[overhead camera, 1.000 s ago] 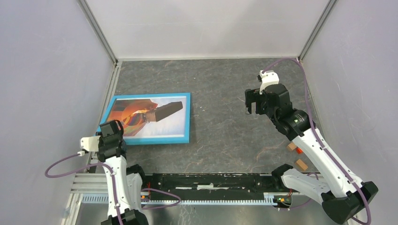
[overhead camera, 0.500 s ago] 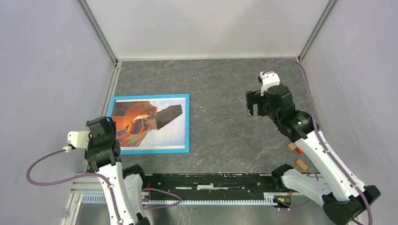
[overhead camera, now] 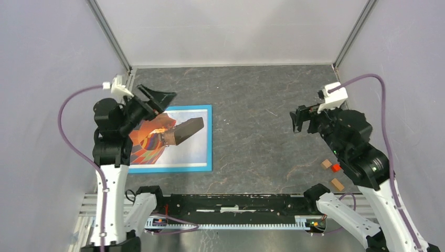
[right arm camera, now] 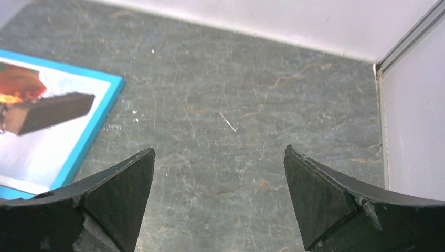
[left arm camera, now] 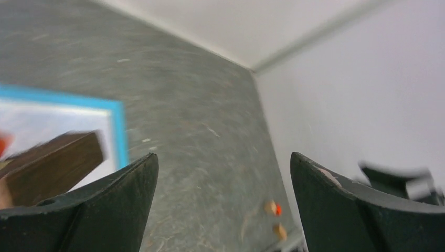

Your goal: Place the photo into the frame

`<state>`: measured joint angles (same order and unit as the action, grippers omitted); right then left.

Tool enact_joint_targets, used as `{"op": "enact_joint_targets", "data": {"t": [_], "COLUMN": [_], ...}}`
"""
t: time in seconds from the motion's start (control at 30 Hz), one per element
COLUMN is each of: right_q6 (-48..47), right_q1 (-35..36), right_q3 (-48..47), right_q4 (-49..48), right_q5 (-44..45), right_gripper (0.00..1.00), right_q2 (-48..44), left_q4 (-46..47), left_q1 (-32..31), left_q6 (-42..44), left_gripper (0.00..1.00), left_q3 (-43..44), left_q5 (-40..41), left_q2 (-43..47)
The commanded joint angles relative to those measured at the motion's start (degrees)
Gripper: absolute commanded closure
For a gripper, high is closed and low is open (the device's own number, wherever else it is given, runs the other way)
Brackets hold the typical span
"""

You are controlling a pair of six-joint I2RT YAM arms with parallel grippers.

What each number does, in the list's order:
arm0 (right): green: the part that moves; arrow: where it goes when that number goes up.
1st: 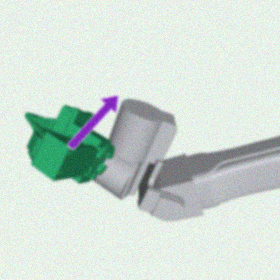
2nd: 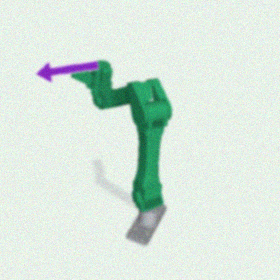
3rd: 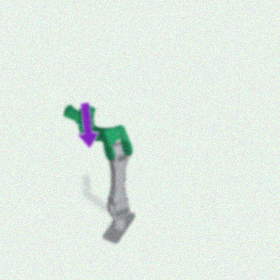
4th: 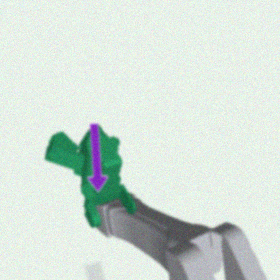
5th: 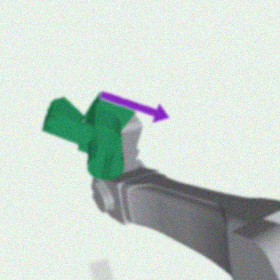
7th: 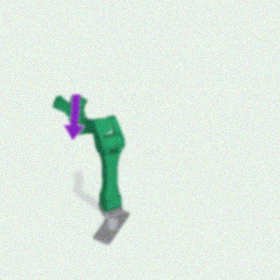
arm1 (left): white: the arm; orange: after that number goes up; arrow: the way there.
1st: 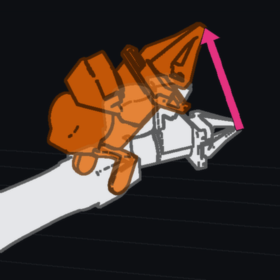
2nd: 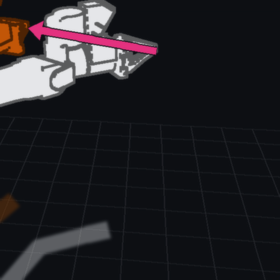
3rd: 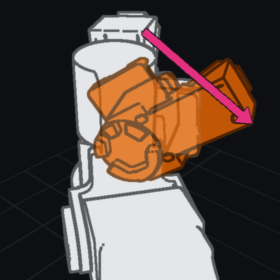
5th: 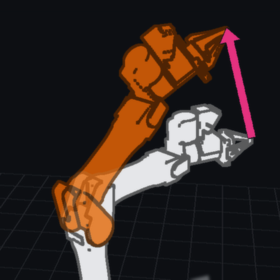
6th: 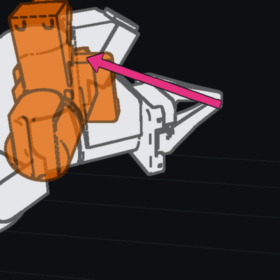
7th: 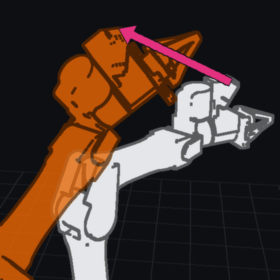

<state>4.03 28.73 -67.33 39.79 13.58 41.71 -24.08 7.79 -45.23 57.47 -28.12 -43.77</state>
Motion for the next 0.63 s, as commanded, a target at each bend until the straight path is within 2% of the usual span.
{"op": "enact_joint_targets", "data": {"t": [0.0, 0.17, 0.33, 0.6], "right_q6": [0.8, 3.3, 2.3, 3.2], "right_q1": [-0.2, -0.2, -0.2, -0.2], "right_q3": [-4.5, -5.6, -7.3, -11.4], "right_q4": [1.6, 3.7, 3.5, 3.1], "right_q5": [2.3, 3.5, 4.5, 5.4], "right_gripper": [0.02, 0.02, 0.02, 0.02], "right_q2": [-3.1, -6.3, -9.3, -11.3], "left_q4": [8.8, 14.3, 18.2, 8.3], "left_q1": [-12.6, -17.6, -17.5, -17.6], "left_q6": [14.4, 12.0, 10.1, 11.6], "left_gripper": [0.00, 0.00, 0.00, 0.00], "left_q3": [11.8, 14.2, 11.1, 17.0], "left_q5": [-10.2, -12.1, -4.4, -0.7], "left_q2": [-1.7, -1.7, 3.4, 6.8]}}
